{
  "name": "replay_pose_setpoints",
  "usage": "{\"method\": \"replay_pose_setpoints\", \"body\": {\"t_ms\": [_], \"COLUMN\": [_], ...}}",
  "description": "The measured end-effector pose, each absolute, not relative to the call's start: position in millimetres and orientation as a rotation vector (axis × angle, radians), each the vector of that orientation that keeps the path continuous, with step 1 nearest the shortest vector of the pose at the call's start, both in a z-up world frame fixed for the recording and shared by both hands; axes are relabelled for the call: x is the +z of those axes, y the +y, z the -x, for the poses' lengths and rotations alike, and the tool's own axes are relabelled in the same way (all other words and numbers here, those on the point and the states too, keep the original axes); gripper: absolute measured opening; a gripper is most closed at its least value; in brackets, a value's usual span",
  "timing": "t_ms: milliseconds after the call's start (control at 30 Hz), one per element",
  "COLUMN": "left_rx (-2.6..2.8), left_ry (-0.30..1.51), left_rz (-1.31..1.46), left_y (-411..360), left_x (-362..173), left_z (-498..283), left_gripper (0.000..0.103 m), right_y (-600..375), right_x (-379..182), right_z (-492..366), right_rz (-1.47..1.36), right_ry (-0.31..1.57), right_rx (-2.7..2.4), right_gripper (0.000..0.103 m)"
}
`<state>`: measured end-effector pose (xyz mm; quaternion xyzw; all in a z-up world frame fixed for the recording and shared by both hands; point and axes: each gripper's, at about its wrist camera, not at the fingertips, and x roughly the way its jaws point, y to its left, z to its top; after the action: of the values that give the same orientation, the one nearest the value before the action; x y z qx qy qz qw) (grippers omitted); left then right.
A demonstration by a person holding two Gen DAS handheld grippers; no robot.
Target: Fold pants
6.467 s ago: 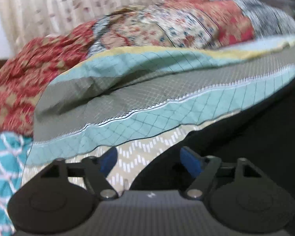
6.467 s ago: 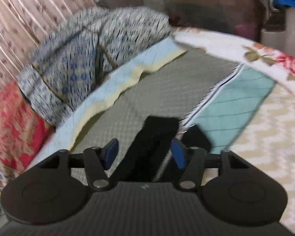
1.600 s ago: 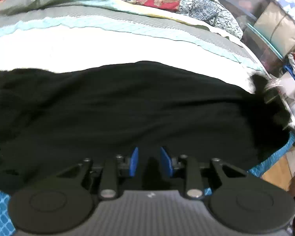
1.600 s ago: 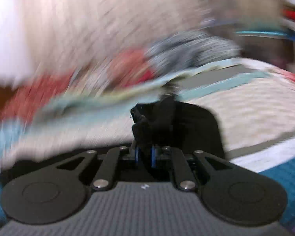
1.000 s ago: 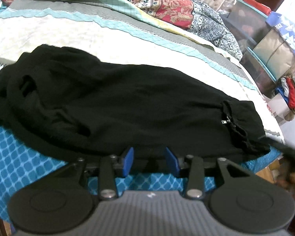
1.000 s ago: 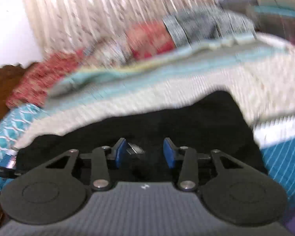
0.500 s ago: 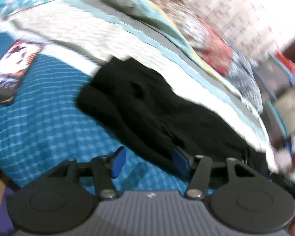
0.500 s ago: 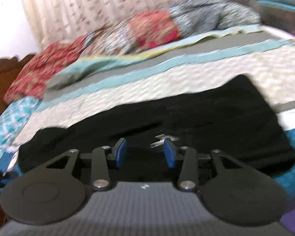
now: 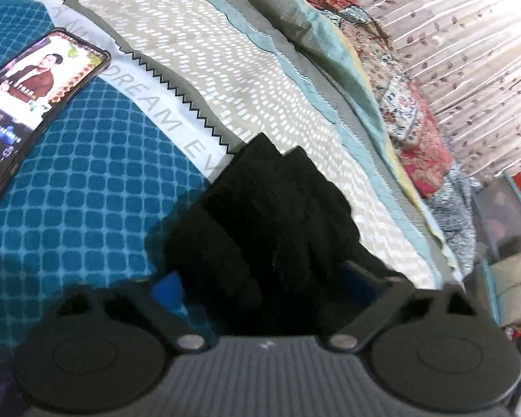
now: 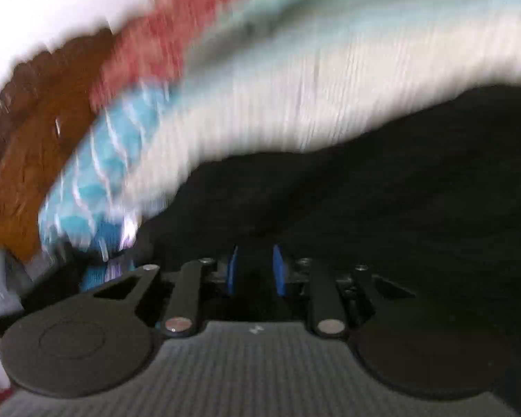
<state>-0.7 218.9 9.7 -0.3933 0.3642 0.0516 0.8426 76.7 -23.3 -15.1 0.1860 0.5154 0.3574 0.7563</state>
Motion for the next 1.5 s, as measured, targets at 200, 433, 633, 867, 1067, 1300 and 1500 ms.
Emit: {"method": "replay_pose_setpoints", "body": {"t_ms": [200,433,633,867,1067,1300,1500], "left_rx": [0.097,-0.092,-0.275,-0.332,-0.302,-0.129,-0.142], "left_ry": [0.729,0.621,0.695,0.793,0.761,0.808,0.802], "left_rz": [0.728,0.227,-0.071,-0.269,0.045,0.291,0.328], "left_y": [200.2,90.7,-6.4,-50.2,14.8,76.8,74.9], "left_x": [33.6,95.0,77.5,44.6,85.1,82.9,79.2], "left_z": [-2.0,-8.5,-25.3,-10.3,-2.2,-4.4,-17.6], "left_gripper": [0.025,0.025,0.028,0.049,0.054,0.049,0.044], "right_y": [-35.7,-72.5,-187.0,-267.4,-242.0,-170.4,-181.9], "right_x": [-20.0,-8.1,16.3,13.2,21.0,8.7,47.9], "right_z": [-84.2,-78.8,-57.1,-32.1,-49.8,-76.1,-47.3], "right_rz": [-0.517,-0.685,-0.639,-0.766,-0.782,-0.547,-0.372], "right_ry": [1.126,1.055,0.868,0.762,0.755,0.935,0.684], "right_rx": [0.792,0.759,0.461,0.261,0.510,0.554,0.475], "right_gripper": [0.019,0.024,0.025,0.026,0.091,0.045,0.027]}}
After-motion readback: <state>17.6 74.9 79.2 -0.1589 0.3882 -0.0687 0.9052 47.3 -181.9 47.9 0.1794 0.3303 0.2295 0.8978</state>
